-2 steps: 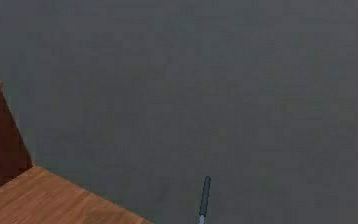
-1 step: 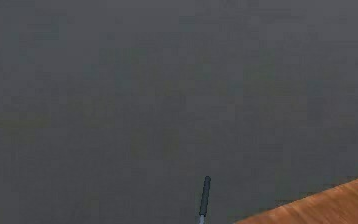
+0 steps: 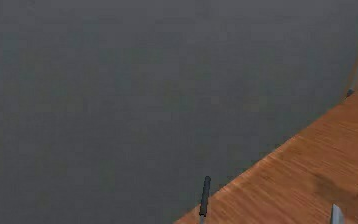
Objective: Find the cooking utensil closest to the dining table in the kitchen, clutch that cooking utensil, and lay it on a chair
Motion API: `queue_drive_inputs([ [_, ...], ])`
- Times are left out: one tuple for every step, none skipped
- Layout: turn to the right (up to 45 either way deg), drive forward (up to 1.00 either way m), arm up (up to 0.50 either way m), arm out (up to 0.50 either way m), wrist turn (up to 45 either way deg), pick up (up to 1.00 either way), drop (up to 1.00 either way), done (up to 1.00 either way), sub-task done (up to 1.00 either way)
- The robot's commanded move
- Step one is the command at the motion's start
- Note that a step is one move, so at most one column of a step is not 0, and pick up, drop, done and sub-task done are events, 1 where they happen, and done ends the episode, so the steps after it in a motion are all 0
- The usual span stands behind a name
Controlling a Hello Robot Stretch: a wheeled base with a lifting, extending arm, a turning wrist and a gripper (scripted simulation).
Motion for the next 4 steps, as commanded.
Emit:
queue_drive_inputs([
  [-45.0,0.00,0.00,0.00,0.0,0.00,0.00,0.00,0.00],
  [-45.0,0.00,0.00,0.00,0.0,0.00,0.00,0.00,0.00],
  [-15.0,0.00,0.00,0.00,0.0,0.00,0.00,0.00,0.00],
  [-45.0,0.00,0.00,0.00,0.0,0.00,0.00,0.00,0.00],
])
